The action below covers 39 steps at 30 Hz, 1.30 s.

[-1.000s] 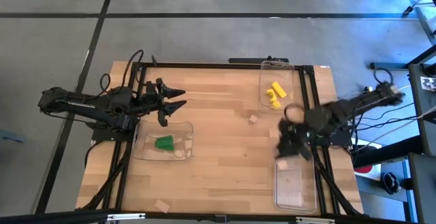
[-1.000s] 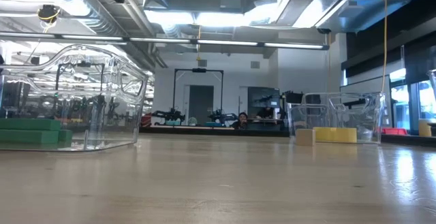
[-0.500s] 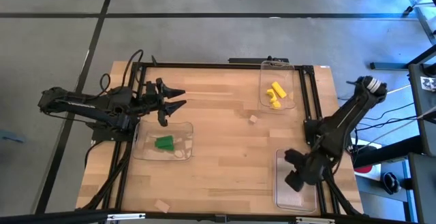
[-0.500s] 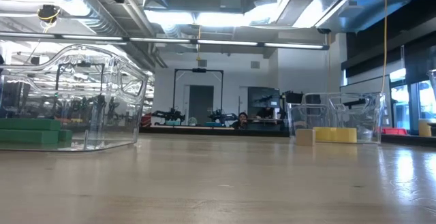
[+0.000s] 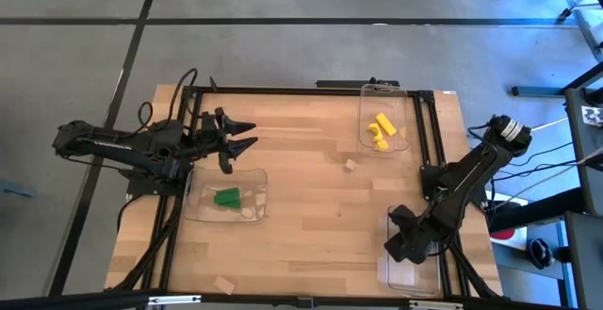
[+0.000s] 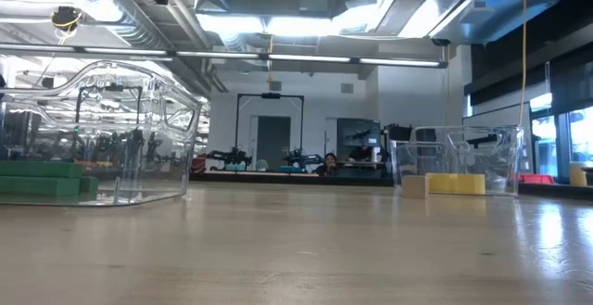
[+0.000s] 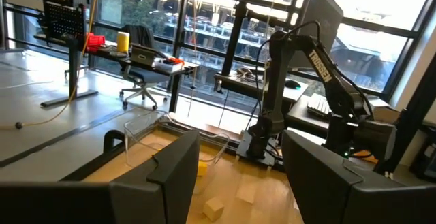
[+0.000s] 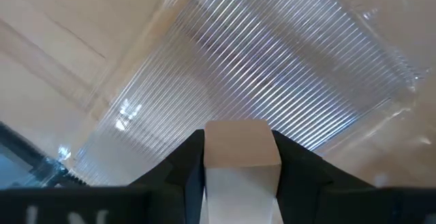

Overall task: Sort & place blocks by color
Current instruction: Put the top left brown block into the bottom right transparent bin, then put the top brown block into the bottom right transparent bin

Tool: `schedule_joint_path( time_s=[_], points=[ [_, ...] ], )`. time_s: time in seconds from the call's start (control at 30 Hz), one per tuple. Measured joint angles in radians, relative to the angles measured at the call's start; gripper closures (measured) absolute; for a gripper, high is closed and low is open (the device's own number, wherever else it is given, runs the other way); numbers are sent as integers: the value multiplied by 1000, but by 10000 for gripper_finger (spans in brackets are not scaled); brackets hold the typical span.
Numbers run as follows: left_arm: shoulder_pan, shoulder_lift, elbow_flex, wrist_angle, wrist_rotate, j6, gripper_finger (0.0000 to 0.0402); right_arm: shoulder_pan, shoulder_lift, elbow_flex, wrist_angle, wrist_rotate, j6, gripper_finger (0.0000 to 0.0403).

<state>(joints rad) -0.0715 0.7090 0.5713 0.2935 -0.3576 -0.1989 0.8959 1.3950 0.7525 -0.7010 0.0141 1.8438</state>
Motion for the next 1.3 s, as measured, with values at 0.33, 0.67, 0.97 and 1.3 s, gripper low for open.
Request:
schedule_joint_path(
  time_s=[0.33, 0.67, 0.97, 1.3],
  points=[
    [0, 0, 0, 0, 0, 0, 202, -1, 6, 1, -8, 10, -12, 271],
    [0, 0, 0, 0, -1, 0, 202, -1, 5, -1, -8, 10, -12, 177],
    [0, 0, 0, 0, -1, 0, 202, -1, -38, -6, -2, 22, -21, 180],
    [0, 0, 0, -1, -1, 0, 202, -1, -70, -6, 10, 15, -21, 179]
  ],
)
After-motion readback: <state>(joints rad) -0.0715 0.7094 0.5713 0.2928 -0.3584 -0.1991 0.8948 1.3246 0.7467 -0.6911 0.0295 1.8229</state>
